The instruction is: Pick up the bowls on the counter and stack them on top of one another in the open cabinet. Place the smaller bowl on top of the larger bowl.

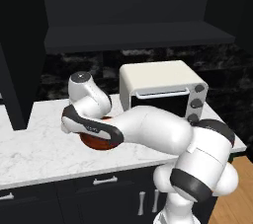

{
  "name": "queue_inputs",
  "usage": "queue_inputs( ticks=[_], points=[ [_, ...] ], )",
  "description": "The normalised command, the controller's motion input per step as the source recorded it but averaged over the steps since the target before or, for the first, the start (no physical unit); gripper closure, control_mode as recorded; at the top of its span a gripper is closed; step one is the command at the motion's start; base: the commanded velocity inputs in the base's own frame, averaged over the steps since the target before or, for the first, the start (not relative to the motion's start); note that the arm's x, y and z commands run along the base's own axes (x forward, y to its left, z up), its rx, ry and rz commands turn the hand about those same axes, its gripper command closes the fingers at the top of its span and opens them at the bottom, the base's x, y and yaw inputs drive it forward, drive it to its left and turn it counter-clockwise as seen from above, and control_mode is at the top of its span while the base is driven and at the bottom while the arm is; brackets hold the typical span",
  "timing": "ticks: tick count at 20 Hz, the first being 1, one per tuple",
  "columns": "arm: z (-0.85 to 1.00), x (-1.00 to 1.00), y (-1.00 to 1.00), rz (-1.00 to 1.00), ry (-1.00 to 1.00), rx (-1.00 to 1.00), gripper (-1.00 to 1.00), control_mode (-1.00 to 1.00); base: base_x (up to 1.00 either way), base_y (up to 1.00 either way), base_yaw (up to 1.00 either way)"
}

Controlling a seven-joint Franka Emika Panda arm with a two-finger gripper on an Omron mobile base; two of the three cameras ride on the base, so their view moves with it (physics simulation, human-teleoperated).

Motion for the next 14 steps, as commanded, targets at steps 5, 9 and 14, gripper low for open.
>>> queue_inputs(
  ticks=[5,9,14],
  points=[
    [-0.24,0.39,0.30,0.00,0.00,-0.02,-1.00,-1.00,0.00,0.00,0.00],
    [-0.05,0.38,0.28,0.00,0.02,-0.05,-1.00,-1.00,0.00,0.00,0.00],
    [-0.08,0.34,0.11,0.00,0.01,-0.02,-1.00,-1.00,0.00,0.00,0.00]
  ],
)
